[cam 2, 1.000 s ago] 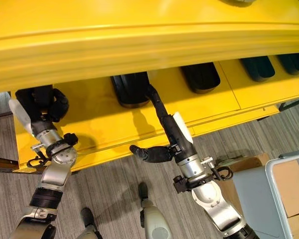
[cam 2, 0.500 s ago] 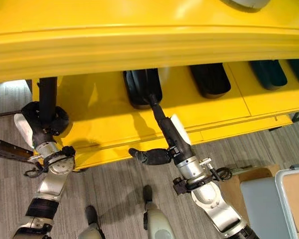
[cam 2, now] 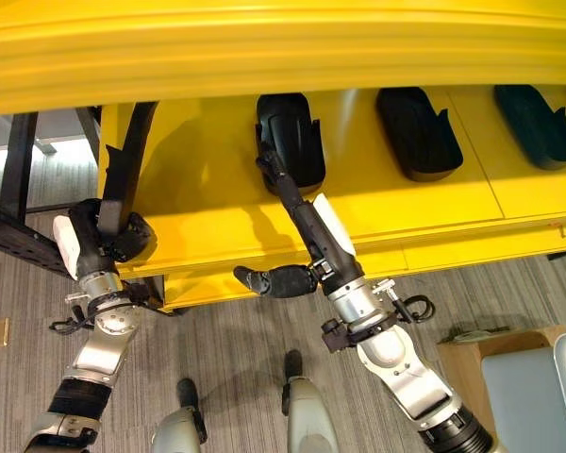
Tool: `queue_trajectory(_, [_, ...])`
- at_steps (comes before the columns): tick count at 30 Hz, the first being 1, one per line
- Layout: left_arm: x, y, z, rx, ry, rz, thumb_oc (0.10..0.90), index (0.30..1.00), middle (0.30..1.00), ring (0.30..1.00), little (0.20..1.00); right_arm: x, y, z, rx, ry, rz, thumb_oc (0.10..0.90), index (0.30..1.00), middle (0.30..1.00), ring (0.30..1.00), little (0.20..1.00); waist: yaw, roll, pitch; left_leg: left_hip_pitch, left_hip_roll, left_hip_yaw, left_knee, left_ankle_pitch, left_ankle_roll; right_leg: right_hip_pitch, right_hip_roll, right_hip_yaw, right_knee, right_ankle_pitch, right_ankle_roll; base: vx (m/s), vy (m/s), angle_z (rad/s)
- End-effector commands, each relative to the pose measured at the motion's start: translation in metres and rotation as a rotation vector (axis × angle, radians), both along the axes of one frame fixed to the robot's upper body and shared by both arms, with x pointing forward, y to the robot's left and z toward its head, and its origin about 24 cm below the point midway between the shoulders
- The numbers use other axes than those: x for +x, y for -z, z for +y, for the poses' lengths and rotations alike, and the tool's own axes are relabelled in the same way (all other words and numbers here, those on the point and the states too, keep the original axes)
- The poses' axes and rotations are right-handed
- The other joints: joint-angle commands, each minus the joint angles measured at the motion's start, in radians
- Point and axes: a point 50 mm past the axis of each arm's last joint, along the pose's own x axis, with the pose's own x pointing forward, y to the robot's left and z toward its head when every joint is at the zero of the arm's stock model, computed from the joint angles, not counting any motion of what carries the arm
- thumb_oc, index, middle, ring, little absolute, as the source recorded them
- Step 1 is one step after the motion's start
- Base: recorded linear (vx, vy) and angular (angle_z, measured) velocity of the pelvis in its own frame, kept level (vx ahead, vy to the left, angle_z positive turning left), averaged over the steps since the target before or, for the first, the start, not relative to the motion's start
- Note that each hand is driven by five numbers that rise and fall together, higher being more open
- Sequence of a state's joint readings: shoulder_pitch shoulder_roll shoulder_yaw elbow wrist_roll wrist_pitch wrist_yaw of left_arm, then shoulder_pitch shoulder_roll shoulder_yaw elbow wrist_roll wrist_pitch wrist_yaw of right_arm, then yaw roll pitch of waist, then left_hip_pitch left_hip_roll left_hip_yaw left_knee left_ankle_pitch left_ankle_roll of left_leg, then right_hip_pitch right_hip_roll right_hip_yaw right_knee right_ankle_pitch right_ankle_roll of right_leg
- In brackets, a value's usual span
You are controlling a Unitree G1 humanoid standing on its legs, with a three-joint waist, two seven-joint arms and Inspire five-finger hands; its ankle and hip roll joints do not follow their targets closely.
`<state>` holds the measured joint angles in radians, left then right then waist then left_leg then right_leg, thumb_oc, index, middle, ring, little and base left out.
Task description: Move parts from the plastic box to the shelf.
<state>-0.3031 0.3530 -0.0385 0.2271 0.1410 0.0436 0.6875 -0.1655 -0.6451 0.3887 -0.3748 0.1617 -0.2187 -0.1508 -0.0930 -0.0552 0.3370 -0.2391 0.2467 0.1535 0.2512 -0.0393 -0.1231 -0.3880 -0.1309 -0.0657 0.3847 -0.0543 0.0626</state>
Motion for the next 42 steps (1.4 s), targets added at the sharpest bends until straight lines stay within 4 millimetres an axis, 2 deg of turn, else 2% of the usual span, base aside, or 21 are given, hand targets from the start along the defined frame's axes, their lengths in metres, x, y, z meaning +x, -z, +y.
queue_trajectory(1, [-0.002,-0.014,0.032,0.031,-0.11,-0.047,0.4,0.3,0.3,0.3,0.3,-0.018,-0.045,0.009,0.124,-0.103,-0.22,0.9,1.0,1.0,1.0,1.0,0.005,-0.01,-0.06,-0.05,-0.01,-0.021,0.095,-0.036,0.038,-0.018,0.037,0.021,0.111,-0.07,-0.039,-0.02,-0.003,0.04])
queue_trajectory(9, [0.014,-0.03,0.033,-0.004,-0.14,-0.083,0.4,0.3,0.3,0.3,0.3,-0.022,-0.048,0.008,0.141,-0.111,-0.232,0.9,1.0,1.0,1.0,1.0,-0.005,-0.015,-0.05,-0.128,0.001,-0.034,0.157,-0.051,0.035,-0.086,0.035,0.014,0.165,-0.089,-0.042,-0.02,-0.014,0.04])
queue_trajectory(16, [0.032,-0.059,0.038,-0.179,-0.167,-0.199,0.4,0.3,0.3,0.3,0.3,-0.024,-0.051,0.011,0.165,-0.115,-0.252,0.9,1.0,1.0,1.0,1.0,-0.013,-0.028,-0.028,-0.174,-0.002,-0.037,0.168,-0.044,0.04,-0.129,0.035,0.013,0.182,-0.087,-0.042,0.0,-0.001,0.01])
queue_trajectory(25, [0.048,-0.084,0.04,-0.119,-0.185,-0.199,0.4,0.3,0.3,0.3,0.3,-0.029,-0.05,0.011,0.147,-0.119,-0.255,0.9,1.0,1.0,1.0,1.0,-0.026,-0.046,-0.011,-0.167,-0.003,-0.028,0.158,-0.044,0.041,-0.132,0.041,0.024,0.169,-0.076,-0.038,0.01,-0.001,-0.02])
queue_trajectory(42, [0.062,-0.084,0.029,-0.076,-0.139,-0.124,0.4,0.3,0.3,0.3,0.3,-0.034,-0.049,0.01,0.151,-0.147,-0.242,0.9,1.0,1.0,1.0,1.0,-0.034,-0.05,-0.009,-0.142,-0.001,-0.014,0.152,-0.05,0.04,-0.11,0.049,0.037,0.145,-0.061,-0.032,0.0,0.001,0.0])
